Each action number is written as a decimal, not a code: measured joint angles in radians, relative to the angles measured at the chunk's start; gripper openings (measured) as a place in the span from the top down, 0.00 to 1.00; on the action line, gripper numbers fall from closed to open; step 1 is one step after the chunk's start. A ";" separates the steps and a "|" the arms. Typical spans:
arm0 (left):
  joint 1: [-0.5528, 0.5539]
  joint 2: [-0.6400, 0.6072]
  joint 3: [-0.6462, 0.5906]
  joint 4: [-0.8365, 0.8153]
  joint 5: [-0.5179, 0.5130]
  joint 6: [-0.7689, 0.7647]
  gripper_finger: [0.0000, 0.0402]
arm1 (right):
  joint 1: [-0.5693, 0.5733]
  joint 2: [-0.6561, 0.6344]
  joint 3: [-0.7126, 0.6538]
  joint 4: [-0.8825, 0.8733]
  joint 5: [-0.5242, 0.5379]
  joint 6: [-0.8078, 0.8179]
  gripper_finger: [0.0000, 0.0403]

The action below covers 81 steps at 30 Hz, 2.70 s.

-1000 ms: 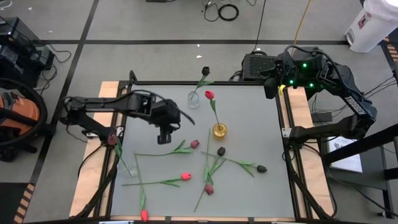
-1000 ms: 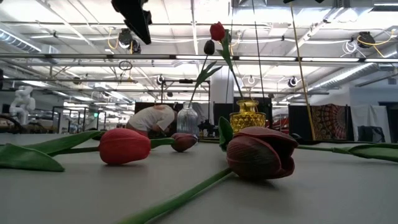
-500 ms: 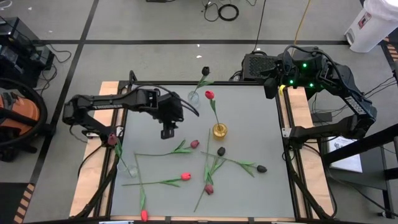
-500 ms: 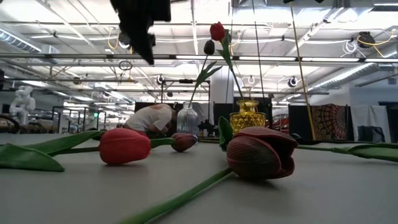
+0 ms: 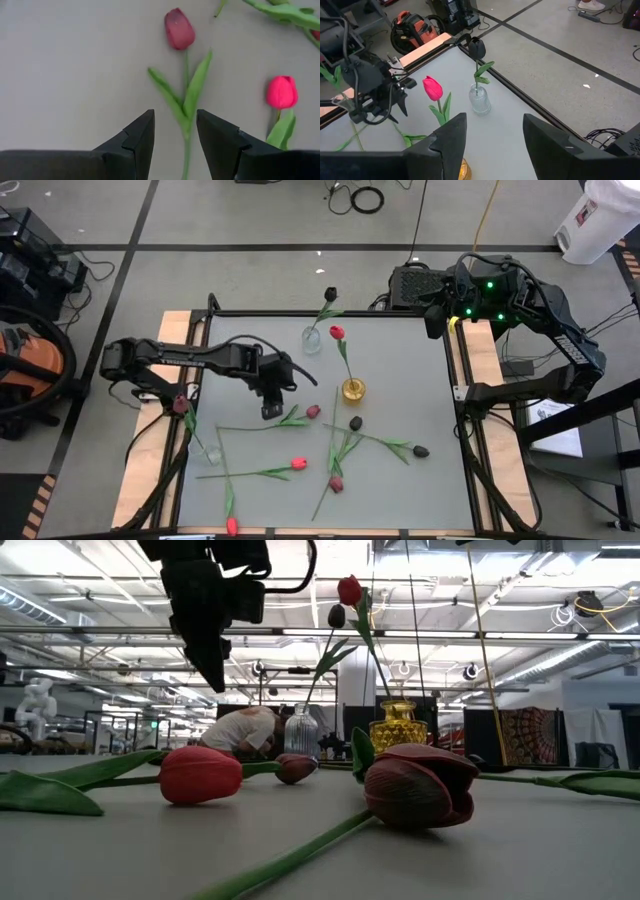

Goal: Sort flowers into vase by color
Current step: Put the left red tulip into the bottom transparent vase

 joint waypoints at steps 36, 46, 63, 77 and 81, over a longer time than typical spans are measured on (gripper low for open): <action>-0.160 0.207 -0.072 0.235 -0.093 -0.037 0.62 | 0.000 0.000 0.000 0.000 0.000 0.000 0.54; -0.160 0.236 -0.073 0.240 -0.101 -0.036 0.62 | 0.000 0.000 0.000 0.000 0.000 0.000 0.54; -0.160 0.275 -0.073 0.235 -0.085 -0.066 0.62 | 0.000 0.000 0.000 0.000 0.000 0.000 0.54; -0.160 0.275 -0.073 0.226 -0.153 -0.067 0.62 | 0.000 0.000 0.000 0.000 0.000 0.000 0.54; -0.160 0.275 -0.073 0.212 -0.198 -0.067 0.62 | 0.000 0.000 0.000 0.000 0.000 0.000 0.54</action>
